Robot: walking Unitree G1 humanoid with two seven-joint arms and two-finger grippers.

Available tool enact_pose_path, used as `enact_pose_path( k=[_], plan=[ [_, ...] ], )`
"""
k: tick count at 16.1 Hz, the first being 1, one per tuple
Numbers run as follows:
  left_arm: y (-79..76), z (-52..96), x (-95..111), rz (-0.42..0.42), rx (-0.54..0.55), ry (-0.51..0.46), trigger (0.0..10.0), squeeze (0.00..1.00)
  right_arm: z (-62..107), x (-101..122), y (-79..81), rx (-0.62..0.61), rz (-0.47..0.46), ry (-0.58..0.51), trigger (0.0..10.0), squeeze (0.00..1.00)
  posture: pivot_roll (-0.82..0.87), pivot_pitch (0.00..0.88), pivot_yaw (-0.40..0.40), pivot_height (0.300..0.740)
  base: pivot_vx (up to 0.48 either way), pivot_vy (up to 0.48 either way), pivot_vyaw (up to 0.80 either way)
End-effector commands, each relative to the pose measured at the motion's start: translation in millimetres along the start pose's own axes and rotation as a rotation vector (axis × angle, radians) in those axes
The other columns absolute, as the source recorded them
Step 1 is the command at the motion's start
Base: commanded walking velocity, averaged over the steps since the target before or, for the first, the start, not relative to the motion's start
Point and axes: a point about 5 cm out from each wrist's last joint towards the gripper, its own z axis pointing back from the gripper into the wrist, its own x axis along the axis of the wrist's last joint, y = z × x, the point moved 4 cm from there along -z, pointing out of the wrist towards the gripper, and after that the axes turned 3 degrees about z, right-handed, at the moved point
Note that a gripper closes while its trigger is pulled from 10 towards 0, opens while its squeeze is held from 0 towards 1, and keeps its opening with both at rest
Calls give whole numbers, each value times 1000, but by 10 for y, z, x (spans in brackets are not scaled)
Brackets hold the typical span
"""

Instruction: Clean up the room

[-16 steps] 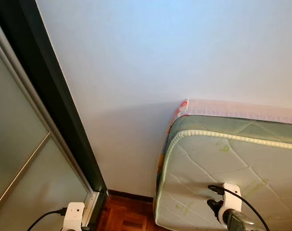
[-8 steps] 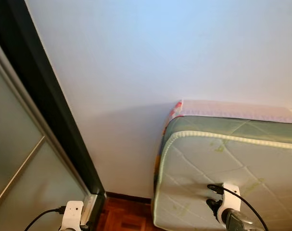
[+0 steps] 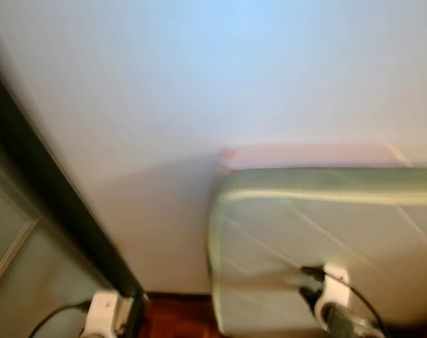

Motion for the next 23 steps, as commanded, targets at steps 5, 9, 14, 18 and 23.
enact_pose_path(
  k=[5, 9, 14, 18, 23],
  plan=[
    [8, 19, -118, 2, -4, 33, 10000, 0, -5, 25, 27, 9, 14, -4, 10000, 0, -89, 0, 19, 740, 0, 0, -712],
    [5, 21, -130, 0, -9, 36, 10000, 0, -4, 13, 30, 16, 25, 0, 10000, 0, -85, 0, 20, 740, 0, 0, -712],
    [19, 20, -125, 49, 8, 33, 10000, 0, -5, 51, 41, 23, 19, -19, 10000, 0, -81, 0, 18, 740, 0, 0, 0],
    [17, 18, -118, 60, 8, 31, 10000, 0, -5, 60, 39, 21, 21, -19, 10000, 0, -81, 0, 17, 740, 0, 0, 0],
    [13, 17, -113, 63, 4, 32, 10000, 0, -6, 62, 36, 18, 22, -16, 10000, 0, -79, 0, 16, 740, 0, 0, 0]
  ],
)
